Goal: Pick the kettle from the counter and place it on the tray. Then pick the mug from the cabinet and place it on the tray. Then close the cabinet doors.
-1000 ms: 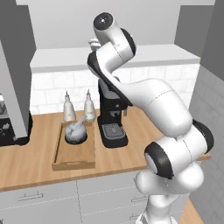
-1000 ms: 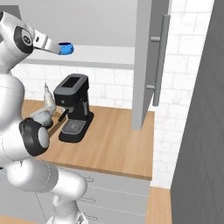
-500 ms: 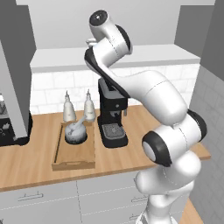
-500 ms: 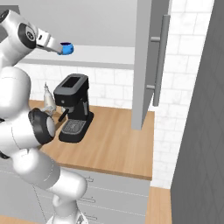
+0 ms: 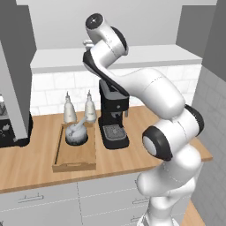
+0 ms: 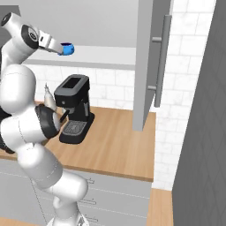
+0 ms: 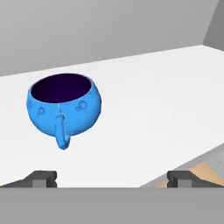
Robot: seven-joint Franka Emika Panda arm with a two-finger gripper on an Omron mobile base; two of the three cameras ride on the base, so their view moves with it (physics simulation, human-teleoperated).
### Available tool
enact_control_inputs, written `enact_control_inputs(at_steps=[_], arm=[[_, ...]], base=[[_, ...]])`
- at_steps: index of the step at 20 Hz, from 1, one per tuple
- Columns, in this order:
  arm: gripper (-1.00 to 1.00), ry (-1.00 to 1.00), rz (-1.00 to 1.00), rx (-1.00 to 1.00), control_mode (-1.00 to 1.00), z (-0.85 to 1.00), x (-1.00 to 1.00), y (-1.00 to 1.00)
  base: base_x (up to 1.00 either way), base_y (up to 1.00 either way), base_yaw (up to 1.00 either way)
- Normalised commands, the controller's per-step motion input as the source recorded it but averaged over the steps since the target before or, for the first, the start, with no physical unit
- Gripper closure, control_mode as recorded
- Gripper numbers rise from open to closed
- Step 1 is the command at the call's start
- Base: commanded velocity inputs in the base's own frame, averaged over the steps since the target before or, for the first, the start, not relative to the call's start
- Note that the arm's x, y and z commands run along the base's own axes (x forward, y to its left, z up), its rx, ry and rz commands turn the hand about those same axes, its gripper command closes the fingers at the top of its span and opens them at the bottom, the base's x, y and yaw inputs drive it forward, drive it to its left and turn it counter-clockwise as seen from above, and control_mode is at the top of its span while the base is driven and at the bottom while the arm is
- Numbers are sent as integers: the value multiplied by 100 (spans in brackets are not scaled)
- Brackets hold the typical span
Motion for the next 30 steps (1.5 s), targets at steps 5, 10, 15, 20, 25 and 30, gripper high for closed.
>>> enact_control_inputs(at_steps=[5, 10, 15, 20, 25, 30], arm=[[-100, 0, 0, 0, -100, 0, 19, 4], [-100, 0, 0, 0, -100, -3, 21, 6], [-100, -2, 0, 0, -100, 0, 19, 10], [-100, -3, 0, 0, -100, -1, 17, 5], [-100, 0, 0, 0, -100, -8, 19, 2], [-100, 0, 0, 0, -100, -4, 18, 1]], base=[[0, 0, 0], [0, 0, 0], [0, 0, 0], [0, 0, 0], [0, 0, 0], [0, 0, 0]])
